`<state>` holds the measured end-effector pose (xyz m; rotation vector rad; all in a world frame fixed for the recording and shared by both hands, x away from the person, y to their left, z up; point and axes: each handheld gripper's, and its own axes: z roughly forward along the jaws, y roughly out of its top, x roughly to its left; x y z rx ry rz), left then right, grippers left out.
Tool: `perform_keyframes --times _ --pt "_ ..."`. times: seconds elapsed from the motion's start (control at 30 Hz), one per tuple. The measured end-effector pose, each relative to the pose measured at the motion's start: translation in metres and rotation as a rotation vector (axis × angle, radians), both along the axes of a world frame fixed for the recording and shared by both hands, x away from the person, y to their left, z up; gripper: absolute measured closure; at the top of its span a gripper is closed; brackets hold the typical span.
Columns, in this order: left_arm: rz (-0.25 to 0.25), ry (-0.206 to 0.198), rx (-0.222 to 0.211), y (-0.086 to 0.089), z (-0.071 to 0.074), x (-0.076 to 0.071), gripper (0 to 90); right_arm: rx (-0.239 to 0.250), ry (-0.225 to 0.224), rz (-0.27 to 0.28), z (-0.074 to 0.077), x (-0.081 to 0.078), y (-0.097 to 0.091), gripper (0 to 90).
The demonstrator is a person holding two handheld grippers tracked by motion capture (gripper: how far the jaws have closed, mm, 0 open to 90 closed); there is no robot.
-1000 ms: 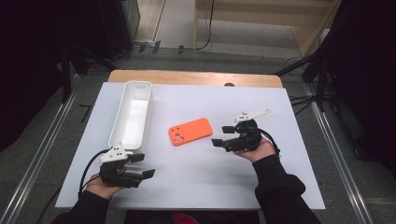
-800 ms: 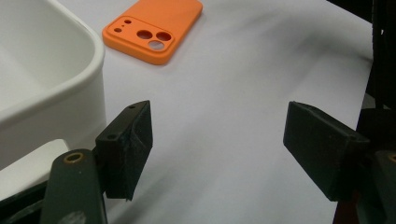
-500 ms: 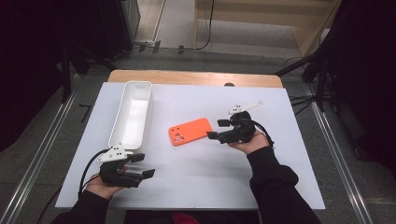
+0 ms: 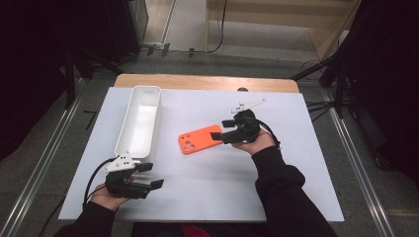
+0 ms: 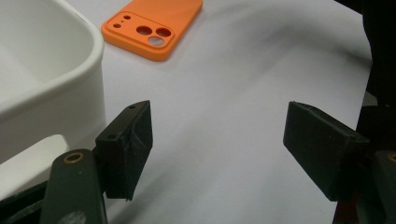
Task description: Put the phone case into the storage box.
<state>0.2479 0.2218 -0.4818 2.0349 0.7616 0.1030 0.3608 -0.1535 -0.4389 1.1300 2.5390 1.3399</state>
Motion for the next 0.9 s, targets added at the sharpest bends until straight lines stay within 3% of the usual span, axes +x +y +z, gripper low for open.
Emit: perform_keyframes --times 0.9 --pt "-0.001 0.003 0.001 0.0 0.0 0.0 24.4 0.01 -0.005 -0.005 -0.015 0.033 0.037 27.2"
